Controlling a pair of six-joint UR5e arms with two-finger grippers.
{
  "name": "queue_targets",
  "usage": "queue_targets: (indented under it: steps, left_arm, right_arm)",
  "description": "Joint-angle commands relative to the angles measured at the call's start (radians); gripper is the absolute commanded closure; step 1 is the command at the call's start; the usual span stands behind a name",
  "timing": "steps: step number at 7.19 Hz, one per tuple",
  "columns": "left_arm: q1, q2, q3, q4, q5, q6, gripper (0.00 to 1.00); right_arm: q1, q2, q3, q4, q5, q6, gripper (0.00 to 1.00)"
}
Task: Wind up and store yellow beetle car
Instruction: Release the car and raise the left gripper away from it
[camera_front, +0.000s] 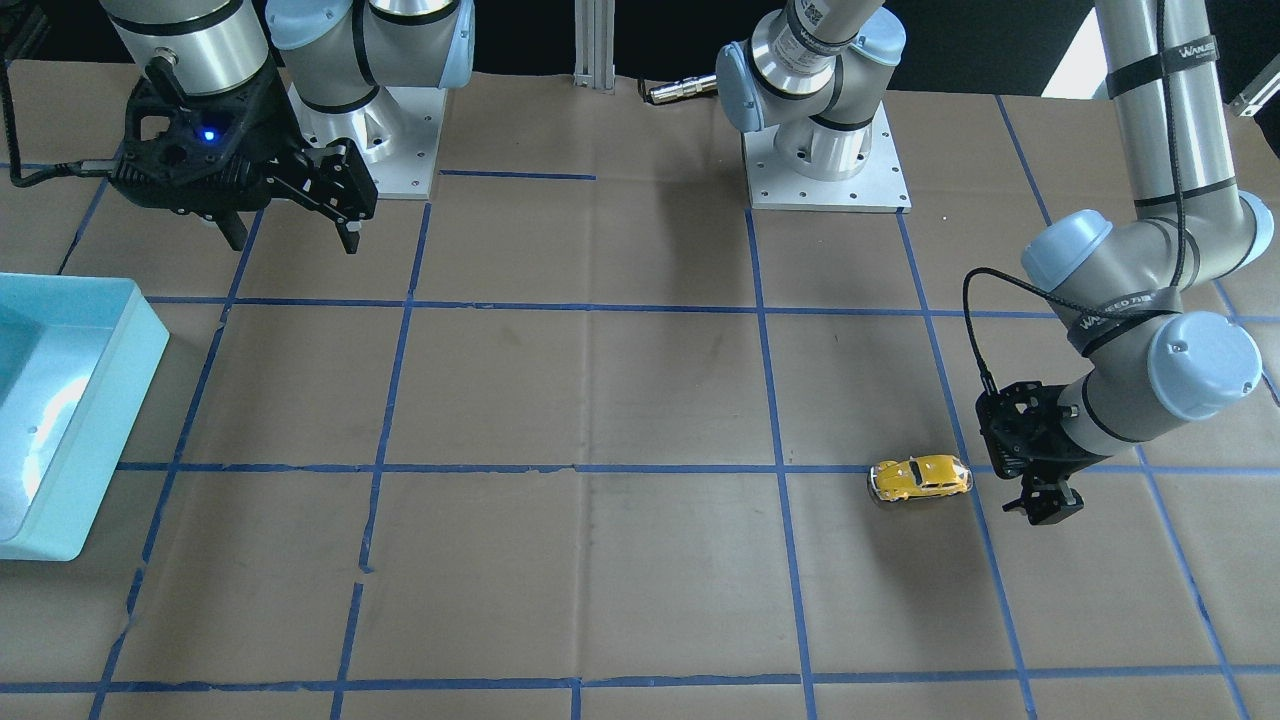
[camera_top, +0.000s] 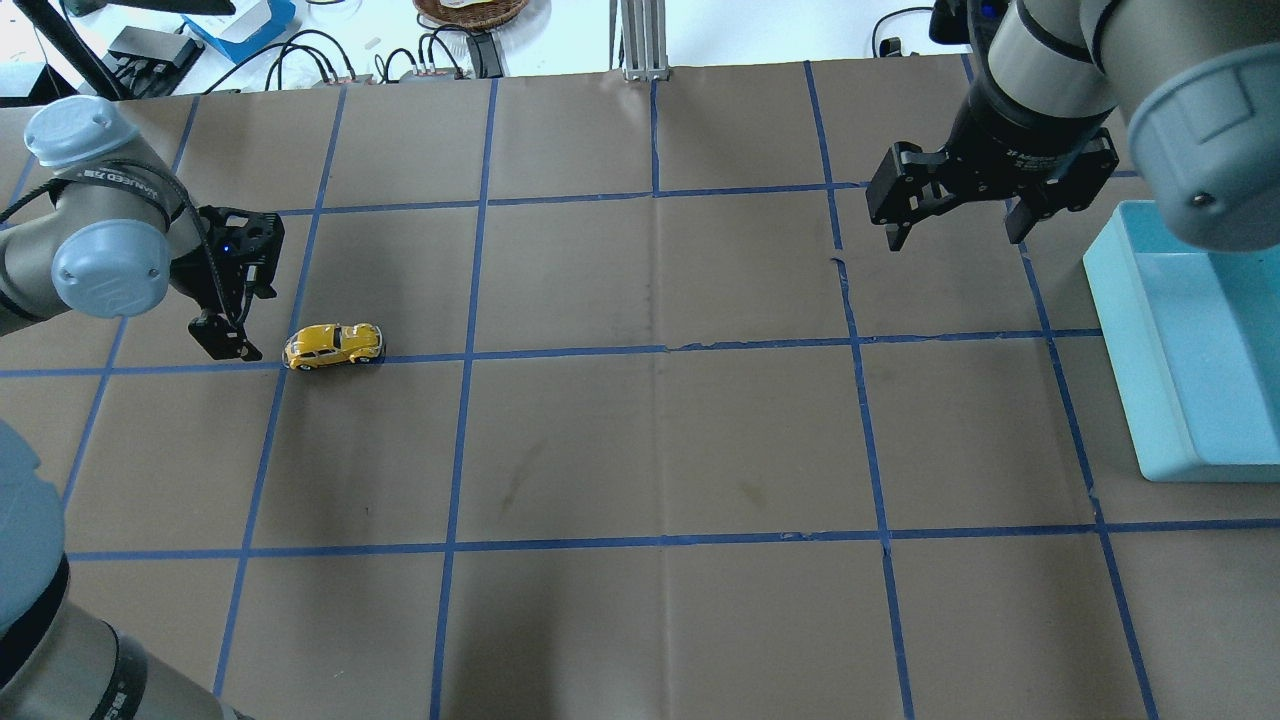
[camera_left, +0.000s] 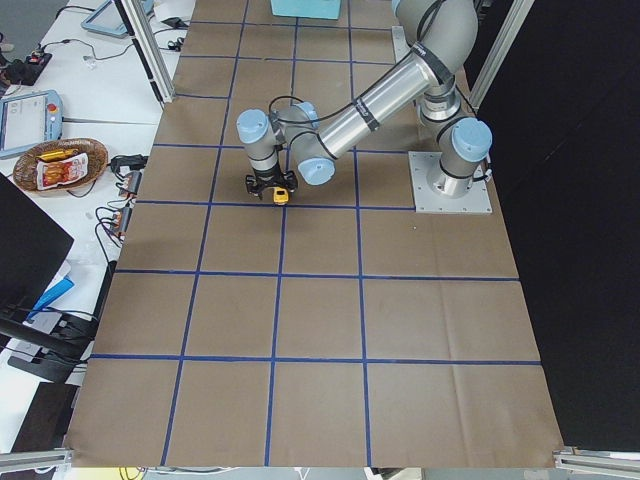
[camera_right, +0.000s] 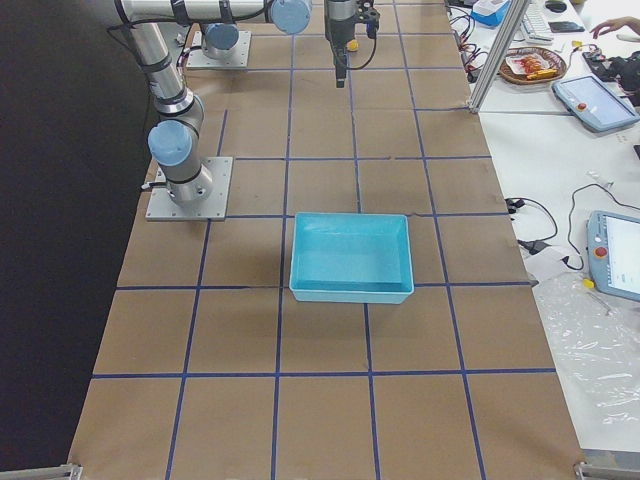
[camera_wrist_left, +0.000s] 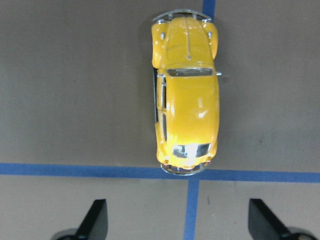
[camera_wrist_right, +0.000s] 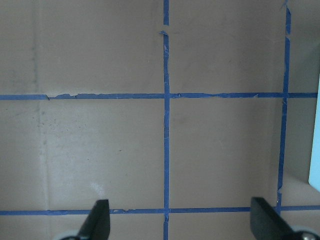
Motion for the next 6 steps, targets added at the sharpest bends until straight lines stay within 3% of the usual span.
queue_targets:
  steps: [1,4,6]
  left_arm:
    - [-0.017,0.095,-0.002,-0.046,-0.064,-0.170,0.01]
    - [-0.049,0.170,0.000,-0.057,-0.190,-0.521,0.01]
    - [-0.162,0.219,0.000,-0.060,-0.184,-0.869,0.01]
  right_arm:
    - [0.000,0.000,0.000,0.000,0.000,0.000,0.01]
    - [0.000,0.001,0.000,0.000,0.000,0.000,0.01]
    - [0.000,0.000,0.000,0.000,0.000,0.000,0.01]
